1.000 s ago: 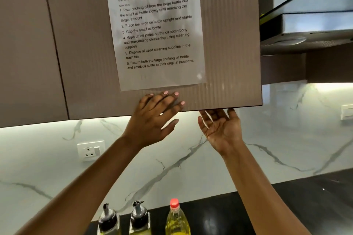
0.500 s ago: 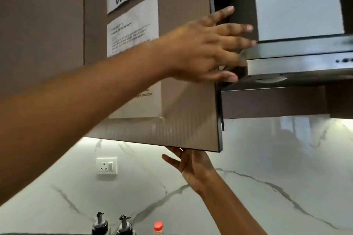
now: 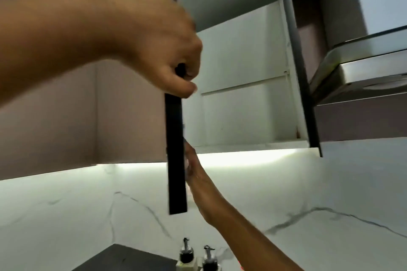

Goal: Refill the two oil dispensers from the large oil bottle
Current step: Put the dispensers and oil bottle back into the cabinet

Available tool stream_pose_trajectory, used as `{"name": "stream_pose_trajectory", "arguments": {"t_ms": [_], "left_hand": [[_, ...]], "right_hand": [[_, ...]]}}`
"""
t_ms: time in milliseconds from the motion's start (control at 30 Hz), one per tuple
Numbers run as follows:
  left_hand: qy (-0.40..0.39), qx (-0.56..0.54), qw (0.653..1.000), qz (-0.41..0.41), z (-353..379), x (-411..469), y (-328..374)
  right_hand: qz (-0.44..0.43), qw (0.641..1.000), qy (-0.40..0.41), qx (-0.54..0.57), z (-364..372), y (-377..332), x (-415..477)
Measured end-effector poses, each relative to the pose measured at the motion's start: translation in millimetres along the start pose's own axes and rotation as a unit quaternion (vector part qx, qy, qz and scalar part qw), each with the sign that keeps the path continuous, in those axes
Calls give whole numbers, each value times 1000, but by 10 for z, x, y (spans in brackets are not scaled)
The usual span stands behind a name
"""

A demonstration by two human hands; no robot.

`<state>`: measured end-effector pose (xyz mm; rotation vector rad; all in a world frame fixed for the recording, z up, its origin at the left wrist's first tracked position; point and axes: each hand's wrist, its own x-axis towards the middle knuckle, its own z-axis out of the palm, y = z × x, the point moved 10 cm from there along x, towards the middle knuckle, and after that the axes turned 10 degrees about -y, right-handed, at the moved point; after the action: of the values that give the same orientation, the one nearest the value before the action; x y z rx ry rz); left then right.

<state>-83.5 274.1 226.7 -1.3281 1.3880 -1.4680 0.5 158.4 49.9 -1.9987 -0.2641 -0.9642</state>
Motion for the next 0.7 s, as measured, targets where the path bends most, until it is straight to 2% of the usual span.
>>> {"name": "stream_pose_trajectory", "arguments": {"t_ms": [133,267,467,600,700], "left_hand": [[-210,12,975,-64,665,-343,-103],[-321,31,943,-75,1426,-650,-74],[-317,31,941,-114,2289,-1065,-314],[-288,-8,948,-133,2839,-1256,-373],[-292,-43,940,-171,3293,-1444,-390]], "right_hand": [[-39,998,-8,-53,418,-5,439],[-68,996,-13,-62,665,90,837],[-88,981,25,-172,888,263,1374],[-100,963,22,-249,1069,452,1641],[-108,945,12,-308,1171,619,1825]]}}
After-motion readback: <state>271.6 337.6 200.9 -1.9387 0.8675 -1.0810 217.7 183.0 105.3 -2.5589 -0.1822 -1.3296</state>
